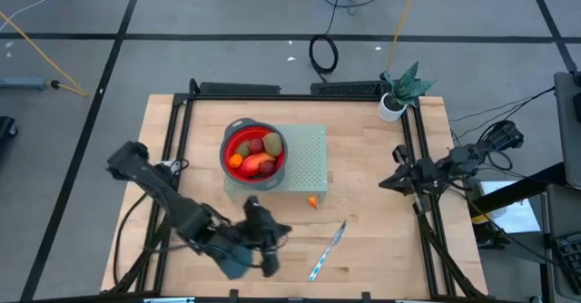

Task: Pick & Place Fruit
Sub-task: Put the orange pear into the red strainer bowl on the shelf

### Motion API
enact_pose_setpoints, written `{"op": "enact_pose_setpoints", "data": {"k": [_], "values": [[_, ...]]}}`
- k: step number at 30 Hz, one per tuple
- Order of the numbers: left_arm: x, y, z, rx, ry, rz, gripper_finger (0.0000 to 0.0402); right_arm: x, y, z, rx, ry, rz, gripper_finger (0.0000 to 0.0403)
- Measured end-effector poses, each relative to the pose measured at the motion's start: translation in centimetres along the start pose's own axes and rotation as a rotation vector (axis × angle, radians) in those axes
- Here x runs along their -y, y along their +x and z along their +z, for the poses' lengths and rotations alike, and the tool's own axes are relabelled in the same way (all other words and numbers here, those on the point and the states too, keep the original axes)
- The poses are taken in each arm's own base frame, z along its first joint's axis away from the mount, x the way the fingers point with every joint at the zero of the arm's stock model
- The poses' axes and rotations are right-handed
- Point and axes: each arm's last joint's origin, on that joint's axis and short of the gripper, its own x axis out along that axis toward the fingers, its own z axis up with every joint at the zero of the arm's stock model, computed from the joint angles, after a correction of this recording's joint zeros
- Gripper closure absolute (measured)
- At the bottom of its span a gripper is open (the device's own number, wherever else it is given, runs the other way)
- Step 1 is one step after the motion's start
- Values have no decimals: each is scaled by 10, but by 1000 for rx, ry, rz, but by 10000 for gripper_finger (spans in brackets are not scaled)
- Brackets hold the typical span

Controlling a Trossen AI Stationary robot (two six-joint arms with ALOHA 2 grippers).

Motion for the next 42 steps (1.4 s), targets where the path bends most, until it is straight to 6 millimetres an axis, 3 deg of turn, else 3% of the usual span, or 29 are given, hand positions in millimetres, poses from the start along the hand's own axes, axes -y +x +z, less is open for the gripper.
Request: {"op": "enact_pose_setpoints", "data": {"k": [8,14,19,26,34,42], "values": [[39,55,-23,-76,-274,-1,401,-1,-9,3,28,-12,105,403],[55,84,-46,-137,-474,10,401,-2,-11,4,32,-10,179,403],[57,102,-69,-181,-611,56,401,-2,-11,0,-3,-17,182,403],[55,124,-94,-145,-677,138,401,-2,-11,-1,-19,-20,182,403],[46,148,-113,66,-619,266,401,-2,-11,-1,-21,-20,182,403],[36,174,-139,92,-542,339,401,-3,-11,-2,-24,-22,204,403]]}}
